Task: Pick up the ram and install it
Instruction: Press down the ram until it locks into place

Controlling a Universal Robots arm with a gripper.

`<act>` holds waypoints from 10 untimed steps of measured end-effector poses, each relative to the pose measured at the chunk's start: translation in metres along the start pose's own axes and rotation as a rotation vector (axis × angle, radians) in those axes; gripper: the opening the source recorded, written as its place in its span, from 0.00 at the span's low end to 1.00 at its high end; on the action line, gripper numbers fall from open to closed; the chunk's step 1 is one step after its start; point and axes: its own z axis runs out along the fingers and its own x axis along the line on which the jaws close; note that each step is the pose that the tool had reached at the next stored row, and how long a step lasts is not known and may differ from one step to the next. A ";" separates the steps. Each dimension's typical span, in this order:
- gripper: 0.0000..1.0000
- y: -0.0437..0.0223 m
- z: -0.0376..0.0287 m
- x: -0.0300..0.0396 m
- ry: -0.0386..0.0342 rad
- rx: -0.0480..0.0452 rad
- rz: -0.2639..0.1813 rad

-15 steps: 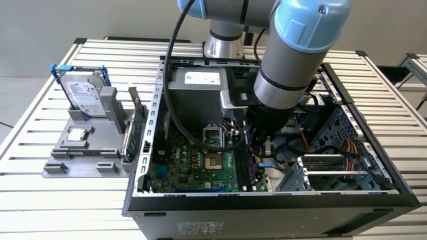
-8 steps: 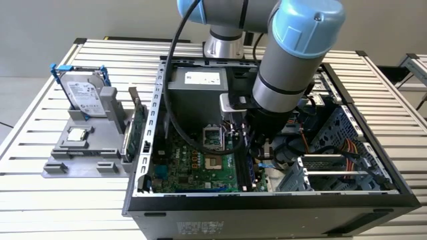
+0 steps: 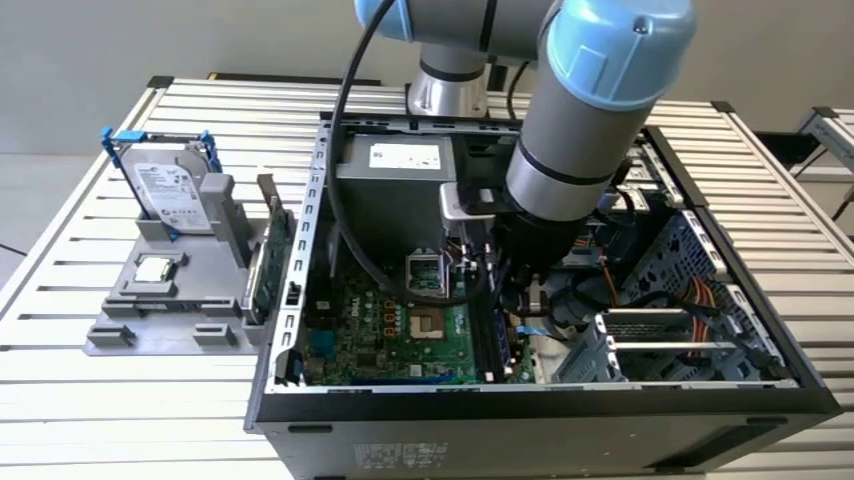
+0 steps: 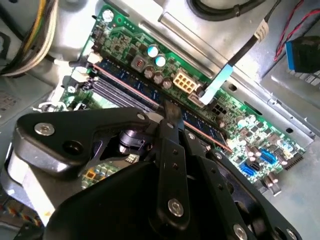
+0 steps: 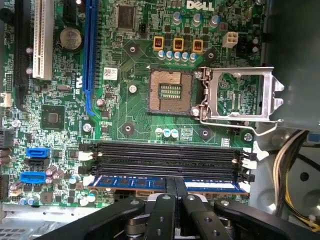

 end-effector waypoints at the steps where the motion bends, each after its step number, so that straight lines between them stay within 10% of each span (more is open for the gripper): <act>1: 0.00 0.0001 -0.0048 -0.0001 0.0007 -0.0002 0.000; 10: 0.00 0.0005 -0.0303 -0.0009 0.0008 -0.0002 0.000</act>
